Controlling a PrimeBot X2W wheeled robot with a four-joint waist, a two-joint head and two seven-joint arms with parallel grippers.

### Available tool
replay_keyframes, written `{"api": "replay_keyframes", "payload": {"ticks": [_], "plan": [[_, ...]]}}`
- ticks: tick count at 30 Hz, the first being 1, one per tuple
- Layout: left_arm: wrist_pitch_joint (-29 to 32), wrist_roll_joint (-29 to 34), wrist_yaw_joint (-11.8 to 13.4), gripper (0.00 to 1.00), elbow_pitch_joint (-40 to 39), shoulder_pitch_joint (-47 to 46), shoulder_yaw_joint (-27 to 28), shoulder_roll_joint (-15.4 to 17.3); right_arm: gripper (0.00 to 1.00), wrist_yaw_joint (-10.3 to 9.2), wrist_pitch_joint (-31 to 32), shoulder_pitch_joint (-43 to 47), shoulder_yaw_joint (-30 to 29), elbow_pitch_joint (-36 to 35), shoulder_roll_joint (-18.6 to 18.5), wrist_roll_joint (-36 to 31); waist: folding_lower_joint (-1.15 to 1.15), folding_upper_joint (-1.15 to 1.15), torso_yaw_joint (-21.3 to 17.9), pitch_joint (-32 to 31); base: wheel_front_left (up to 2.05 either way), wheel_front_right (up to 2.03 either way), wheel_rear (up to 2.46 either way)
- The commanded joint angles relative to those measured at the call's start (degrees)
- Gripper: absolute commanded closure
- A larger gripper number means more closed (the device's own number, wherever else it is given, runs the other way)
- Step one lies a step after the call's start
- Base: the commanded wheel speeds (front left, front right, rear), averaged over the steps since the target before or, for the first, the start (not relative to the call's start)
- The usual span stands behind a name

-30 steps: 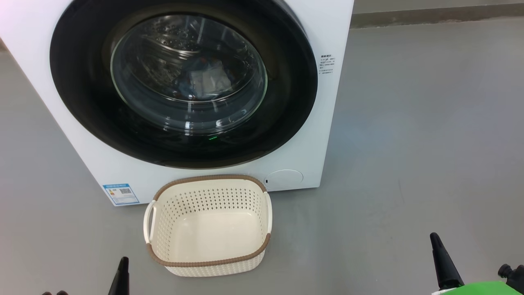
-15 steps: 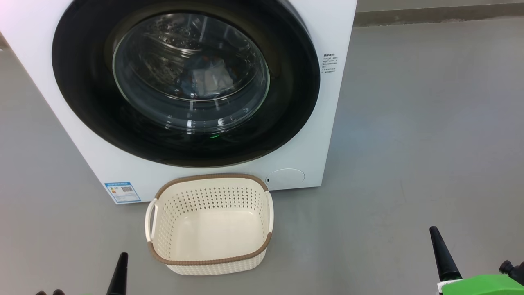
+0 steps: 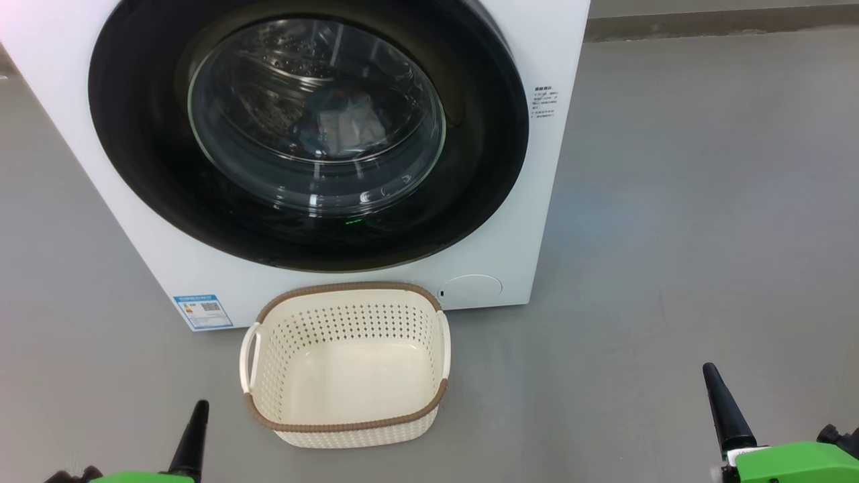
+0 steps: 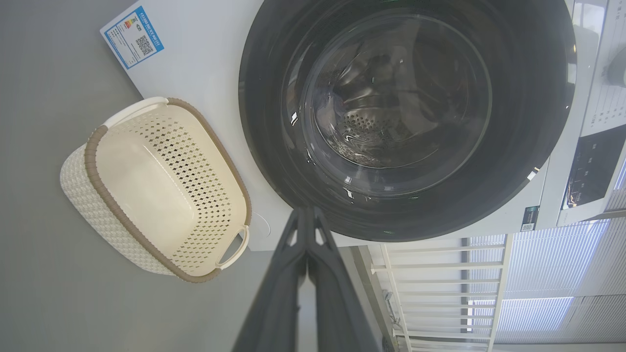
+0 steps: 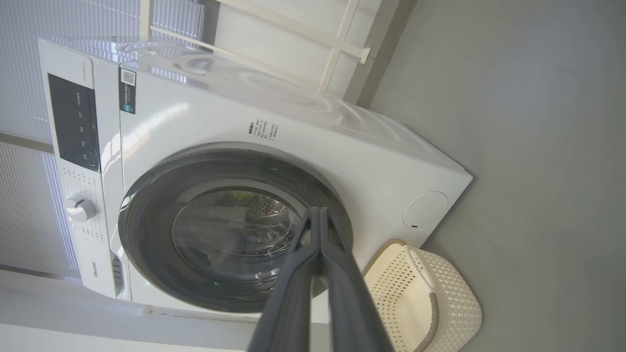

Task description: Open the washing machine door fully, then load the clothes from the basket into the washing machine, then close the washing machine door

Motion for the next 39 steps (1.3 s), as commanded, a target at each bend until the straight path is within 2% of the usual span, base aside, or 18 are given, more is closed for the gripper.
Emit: {"api": "replay_keyframes", "payload": {"ticks": [1,26,39], "plan": [[0.44,-1.20,-0.74,1.00,-1.03,-2.87,1.83,1.20,1.00,-0.25,0.39,-2.76,0.77,-1.20,-0.30,1.44,0.00,0.00,0.02,0.01,0.00,0.00,0.00],[4.58,-15.13,-1.57,1.00,-0.44,-5.39,3.72,1.48,1.00,-0.33,4.63,-5.66,0.47,0.33,-0.13,17.70,0.00,0.00,0.63,0.40,0.00,0.00,0.00],[4.58,-15.13,-1.57,1.00,-0.45,-5.39,3.72,1.48,1.00,-0.33,4.71,-5.67,0.38,0.33,-0.07,17.63,-0.01,0.00,0.63,0.40,0.00,0.00,0.00]]}}
